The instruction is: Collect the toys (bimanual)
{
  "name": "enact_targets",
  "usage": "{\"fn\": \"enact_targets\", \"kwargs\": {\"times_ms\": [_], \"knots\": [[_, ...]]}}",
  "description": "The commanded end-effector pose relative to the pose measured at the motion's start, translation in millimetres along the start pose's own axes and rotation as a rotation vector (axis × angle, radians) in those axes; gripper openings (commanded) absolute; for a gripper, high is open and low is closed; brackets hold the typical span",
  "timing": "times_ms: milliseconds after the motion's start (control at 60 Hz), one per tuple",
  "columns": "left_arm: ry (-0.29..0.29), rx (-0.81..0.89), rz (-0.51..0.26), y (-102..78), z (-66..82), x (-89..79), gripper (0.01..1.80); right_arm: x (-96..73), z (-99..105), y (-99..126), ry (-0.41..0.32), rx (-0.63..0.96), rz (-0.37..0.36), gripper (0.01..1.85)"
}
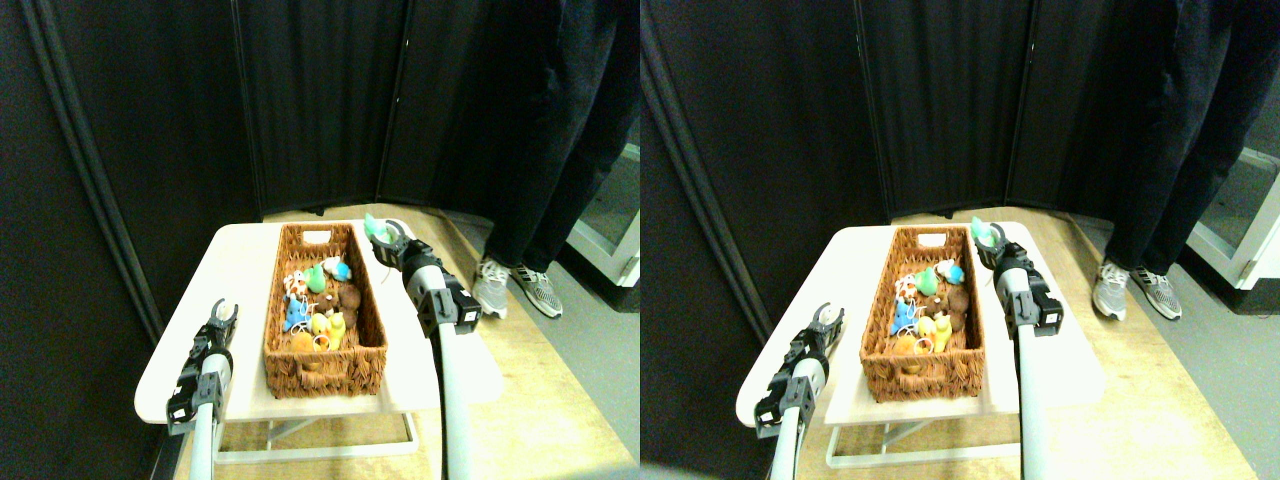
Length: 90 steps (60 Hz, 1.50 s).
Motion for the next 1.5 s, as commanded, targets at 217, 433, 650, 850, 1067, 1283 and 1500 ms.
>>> {"fn": "enact_targets", "kwargs": {"times_ms": [217, 433, 650, 850, 1067, 1283, 1500], "knots": [[-0.037, -0.008, -0.058, -6.4, 5.0, -4.6, 0.13, 12.6, -39, 23, 0.050, 0.017, 0.066, 0.01], [-0.039, 0.003, -0.073, -1.6, 12.0, -10.2, 0.15, 16.6, -65, 4, 0.134, 0.106, -0.025, 0.11], [-0.054, 0.039, -0.078, -1.9, 13.4, -13.7, 0.19, 13.9, -52, -7, 0.196, 0.166, -0.075, 1.09], [-0.039, 0.013, -0.080, -3.4, 11.0, -12.5, 0.21, 8.1, -34, -12, 0.087, 0.091, -0.047, 0.65], [-0.028, 0.003, -0.076, -8.1, 10.5, -10.4, 0.21, -2.3, 7, -15, -0.102, 0.095, 0.014, 0.01], [-0.016, -0.012, -0.079, -20.7, 6.2, -7.4, 0.25, -13.1, 35, -33, -0.191, 0.081, 0.006, 0.01], [0.060, 0.044, -0.065, -50.9, 1.5, -1.3, 0.52, -23.0, 48, -62, -0.305, 0.080, -0.069, 0.01]]}}
